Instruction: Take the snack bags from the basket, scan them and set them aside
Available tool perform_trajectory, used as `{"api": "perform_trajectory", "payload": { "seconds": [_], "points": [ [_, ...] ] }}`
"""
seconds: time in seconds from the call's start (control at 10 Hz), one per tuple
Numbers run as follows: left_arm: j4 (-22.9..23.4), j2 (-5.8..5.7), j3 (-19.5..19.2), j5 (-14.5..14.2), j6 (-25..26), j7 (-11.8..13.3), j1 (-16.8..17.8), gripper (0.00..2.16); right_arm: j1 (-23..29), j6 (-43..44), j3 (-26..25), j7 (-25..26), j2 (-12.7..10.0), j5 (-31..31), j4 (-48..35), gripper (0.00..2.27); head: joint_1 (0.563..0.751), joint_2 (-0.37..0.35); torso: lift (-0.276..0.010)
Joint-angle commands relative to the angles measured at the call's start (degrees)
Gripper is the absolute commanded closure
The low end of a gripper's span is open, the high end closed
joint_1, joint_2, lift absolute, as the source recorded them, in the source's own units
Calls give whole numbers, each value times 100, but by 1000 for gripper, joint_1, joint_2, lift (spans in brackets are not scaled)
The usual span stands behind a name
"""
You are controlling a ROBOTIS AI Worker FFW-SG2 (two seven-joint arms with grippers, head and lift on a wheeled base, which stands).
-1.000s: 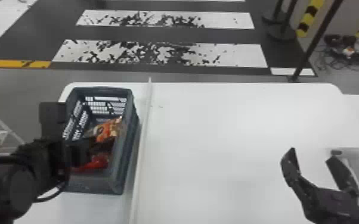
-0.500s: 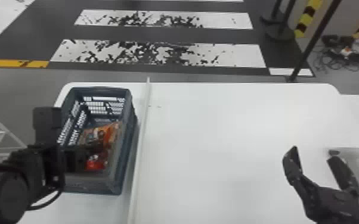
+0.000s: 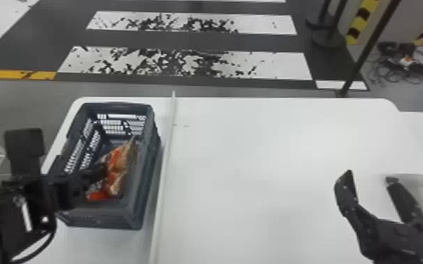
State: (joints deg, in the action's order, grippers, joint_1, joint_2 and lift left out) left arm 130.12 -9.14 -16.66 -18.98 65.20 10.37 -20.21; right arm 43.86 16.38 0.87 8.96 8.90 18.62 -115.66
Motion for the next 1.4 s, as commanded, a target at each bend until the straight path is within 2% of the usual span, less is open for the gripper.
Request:
{"api": "perform_trajectory", "payload": {
  "seconds": [0.0, 0.5, 0.9, 1.1, 1.3],
  "points": [
    [242, 17, -92, -36, -73, -79, -142, 2142, -1, 0, 1, -9, -20, 1, 0, 100, 695, 20, -75],
    [681, 35, -232, -80, -424, -220, -221, 2142, -1, 0, 18, -9, -37, 1, 0, 100, 695, 46, -75],
    [1340, 140, -171, -229, -494, -264, -291, 2142, 17, 18, -17, 70, -37, -78, -44, 100, 695, 31, -75],
    [1806, 149, 23, -273, -407, -194, -414, 2142, -1, 0, -70, 167, -37, -131, -35, 100, 695, 0, -75],
    [2140, 149, 444, -168, -371, -88, -432, 2142, -1, -17, -96, 167, -28, -131, -44, 100, 695, -66, -75]
  ]
}}
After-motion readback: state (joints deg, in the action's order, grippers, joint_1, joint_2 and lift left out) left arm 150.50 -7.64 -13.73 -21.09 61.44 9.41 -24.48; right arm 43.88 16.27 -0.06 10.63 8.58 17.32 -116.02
